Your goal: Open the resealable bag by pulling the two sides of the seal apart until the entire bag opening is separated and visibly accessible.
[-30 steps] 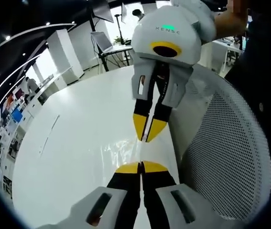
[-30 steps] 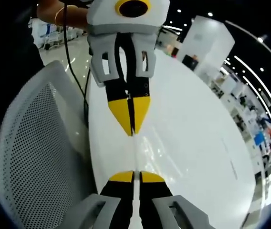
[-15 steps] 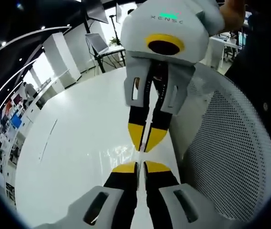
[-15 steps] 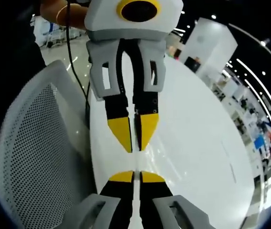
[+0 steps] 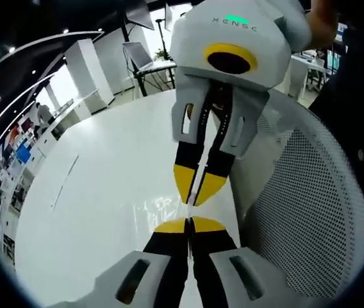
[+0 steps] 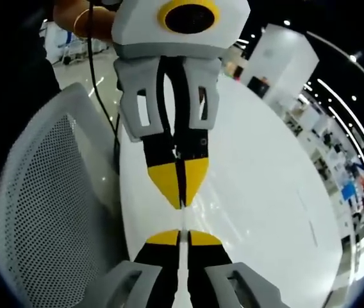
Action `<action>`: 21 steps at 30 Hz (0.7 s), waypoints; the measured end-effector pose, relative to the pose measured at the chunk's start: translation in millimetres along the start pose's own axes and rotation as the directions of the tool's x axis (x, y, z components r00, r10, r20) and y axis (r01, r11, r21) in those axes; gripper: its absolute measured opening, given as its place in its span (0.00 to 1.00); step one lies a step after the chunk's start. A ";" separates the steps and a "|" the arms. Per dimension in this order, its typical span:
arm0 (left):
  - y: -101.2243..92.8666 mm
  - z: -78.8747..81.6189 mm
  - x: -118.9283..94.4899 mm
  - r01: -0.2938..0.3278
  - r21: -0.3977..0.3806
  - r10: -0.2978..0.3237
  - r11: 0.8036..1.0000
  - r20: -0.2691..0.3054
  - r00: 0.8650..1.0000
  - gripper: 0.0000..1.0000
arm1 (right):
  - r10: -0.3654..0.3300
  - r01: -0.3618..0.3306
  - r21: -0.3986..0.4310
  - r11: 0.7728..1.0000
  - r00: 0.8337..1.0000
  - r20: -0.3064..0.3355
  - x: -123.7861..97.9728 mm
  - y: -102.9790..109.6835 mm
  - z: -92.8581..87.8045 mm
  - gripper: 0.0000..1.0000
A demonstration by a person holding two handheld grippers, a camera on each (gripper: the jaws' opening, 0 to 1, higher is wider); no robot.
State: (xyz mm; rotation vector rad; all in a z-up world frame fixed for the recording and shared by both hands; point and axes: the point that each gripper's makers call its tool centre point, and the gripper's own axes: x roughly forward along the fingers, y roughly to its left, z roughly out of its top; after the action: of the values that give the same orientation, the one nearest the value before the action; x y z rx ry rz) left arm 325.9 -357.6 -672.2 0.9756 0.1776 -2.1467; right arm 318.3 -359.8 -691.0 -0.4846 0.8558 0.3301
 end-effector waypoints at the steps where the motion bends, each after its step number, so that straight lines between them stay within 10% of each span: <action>1: 0.2 -1.0 -0.5 -0.001 0.005 0.001 1.000 -0.006 1.000 0.00 | 0.005 -0.005 -0.001 1.000 1.000 0.003 0.4 1.3 0.6 0.00; 21: 0.2 -4.8 -7.3 0.001 0.010 -0.001 1.000 -0.018 1.000 0.00 | 0.010 -0.010 0.002 1.000 1.000 -0.018 0.5 5.0 -7.9 0.00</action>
State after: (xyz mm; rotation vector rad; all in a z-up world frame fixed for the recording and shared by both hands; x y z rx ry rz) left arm 331.9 -351.5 -670.4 1.0018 0.1763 -2.1424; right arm 311.2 -359.7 -697.1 -0.4827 0.8756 0.3345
